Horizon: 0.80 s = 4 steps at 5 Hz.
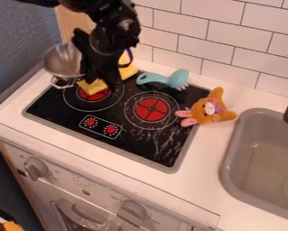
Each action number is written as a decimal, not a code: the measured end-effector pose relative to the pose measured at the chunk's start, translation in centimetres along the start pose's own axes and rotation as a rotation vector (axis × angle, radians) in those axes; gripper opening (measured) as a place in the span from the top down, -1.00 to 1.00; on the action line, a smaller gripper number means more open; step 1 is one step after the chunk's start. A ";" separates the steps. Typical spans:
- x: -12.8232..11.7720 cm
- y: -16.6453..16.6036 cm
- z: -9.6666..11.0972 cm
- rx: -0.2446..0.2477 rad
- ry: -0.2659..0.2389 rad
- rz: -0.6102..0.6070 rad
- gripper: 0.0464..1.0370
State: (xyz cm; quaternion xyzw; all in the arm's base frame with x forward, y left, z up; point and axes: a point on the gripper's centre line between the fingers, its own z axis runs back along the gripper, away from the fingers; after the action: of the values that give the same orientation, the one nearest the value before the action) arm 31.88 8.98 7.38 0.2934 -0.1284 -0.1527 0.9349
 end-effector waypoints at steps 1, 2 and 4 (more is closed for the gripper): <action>0.4 -2.0 2.1 -0.007 -0.060 -0.062 0.95; 0.9 -4.5 3.9 -0.024 -0.117 -0.128 0.95; 1.1 -9.2 6.0 -0.047 -0.210 -0.265 0.95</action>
State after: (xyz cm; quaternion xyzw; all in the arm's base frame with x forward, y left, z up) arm 28.98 -1.72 6.93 0.2681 -0.1822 -0.3074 0.8947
